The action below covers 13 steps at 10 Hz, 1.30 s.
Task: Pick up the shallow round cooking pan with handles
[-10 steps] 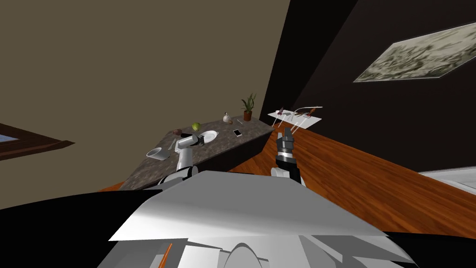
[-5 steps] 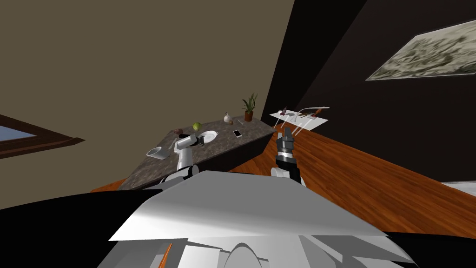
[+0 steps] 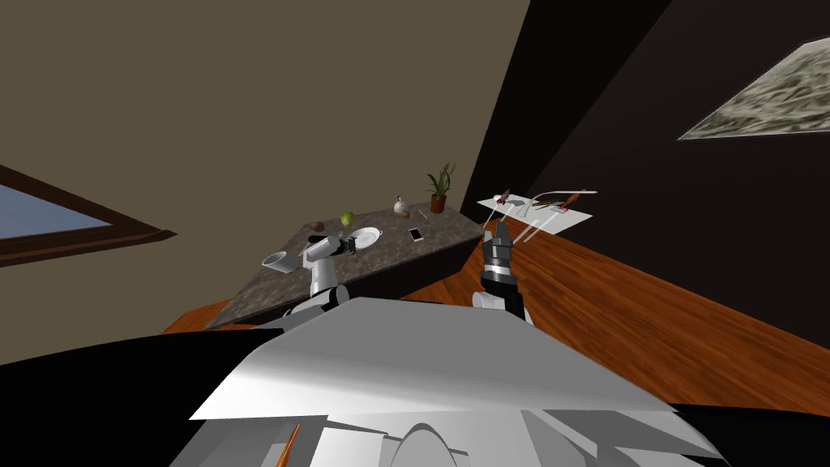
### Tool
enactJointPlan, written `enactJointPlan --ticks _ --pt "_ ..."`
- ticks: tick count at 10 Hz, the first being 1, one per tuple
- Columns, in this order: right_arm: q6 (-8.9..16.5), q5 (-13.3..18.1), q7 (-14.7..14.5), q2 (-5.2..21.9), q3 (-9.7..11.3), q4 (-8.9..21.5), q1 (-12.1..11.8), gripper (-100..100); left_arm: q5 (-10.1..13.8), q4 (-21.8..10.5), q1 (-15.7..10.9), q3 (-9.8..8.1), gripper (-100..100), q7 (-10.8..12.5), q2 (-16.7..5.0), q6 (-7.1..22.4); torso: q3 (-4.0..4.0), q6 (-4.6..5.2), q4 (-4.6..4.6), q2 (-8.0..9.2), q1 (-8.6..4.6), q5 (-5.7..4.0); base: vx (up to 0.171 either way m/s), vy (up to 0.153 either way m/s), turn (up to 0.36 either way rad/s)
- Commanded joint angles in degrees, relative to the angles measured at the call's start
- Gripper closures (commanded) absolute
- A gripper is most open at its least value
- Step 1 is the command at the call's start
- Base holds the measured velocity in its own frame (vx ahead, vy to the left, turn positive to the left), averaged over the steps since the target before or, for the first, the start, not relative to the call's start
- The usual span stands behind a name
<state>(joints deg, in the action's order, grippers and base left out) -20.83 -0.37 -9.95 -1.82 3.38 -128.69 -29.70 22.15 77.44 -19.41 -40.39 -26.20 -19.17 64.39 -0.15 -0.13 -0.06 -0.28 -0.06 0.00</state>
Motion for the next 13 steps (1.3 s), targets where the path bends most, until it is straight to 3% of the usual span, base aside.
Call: enactJointPlan --ticks 1,3,4,7,8,10,11,12,13 --pt "0.00 0.00 0.00 0.00 0.00 0.00 0.00 0 0.81 -0.66 -0.45 -1.79 -100 -2.86 0.34 0.27 0.00 0.00 0.00 0.00 0.00 0.00 0.080 -0.106 0.163" --pt "0.00 0.00 0.00 0.00 0.01 0.00 0.02 0 0.81 -0.66 -0.45 -1.79 -100 -5.29 0.34 0.27 0.02 0.09 0.00 0.06 -0.01 -0.02 0.020 -0.032 -0.018" --pt "0.00 0.00 0.00 0.00 0.00 0.00 0.02 0 2.59 -1.94 -1.43 -4.61 -100 -7.40 1.14 0.80 0.07 0.08 0.02 0.15 0.16 0.02 0.071 -0.066 0.241" --pt "0.00 0.00 0.00 0.00 0.01 0.00 0.02 0 2.59 -1.94 -1.43 -5.08 -100 -11.34 1.14 0.80 0.01 0.09 0.00 0.05 0.03 -0.01 0.040 -0.053 0.053" --pt "0.00 0.00 0.00 0.00 0.00 0.00 0.02 0 4.37 -3.21 -2.40 -7.90 -100 -13.46 1.94 1.32 0.06 0.09 0.02 0.13 0.15 0.02 0.053 -0.062 0.310" --pt "0.00 0.00 0.00 0.00 0.01 0.00 0.01 0 4.37 -3.21 -2.40 -8.36 -100 -16.68 1.94 1.32 -0.04 0.09 -0.02 -0.05 -0.09 -0.03 0.065 -0.084 0.053" --pt "0.00 0.00 0.00 0.00 0.01 0.00 0.02 0 4.37 -3.21 -2.40 -8.36 -100 -17.39 1.94 1.32 -0.01 0.11 -0.01 0.00 -0.02 -0.02 0.007 -0.021 -0.029" --pt "0.00 0.00 0.00 0.00 0.00 0.00 0.02 0 4.36 -3.23 -2.40 -8.32 -100 -16.69 1.92 1.32 0.06 0.09 0.02 0.13 0.13 0.01 0.000 0.000 0.000" --pt "0.00 0.00 0.00 0.01 0.00 0.00 0.02 0 4.36 -3.23 -2.41 -8.32 100 -16.93 1.93 1.32 0.09 0.08 0.03 0.19 0.22 0.03 0.000 0.000 0.000"
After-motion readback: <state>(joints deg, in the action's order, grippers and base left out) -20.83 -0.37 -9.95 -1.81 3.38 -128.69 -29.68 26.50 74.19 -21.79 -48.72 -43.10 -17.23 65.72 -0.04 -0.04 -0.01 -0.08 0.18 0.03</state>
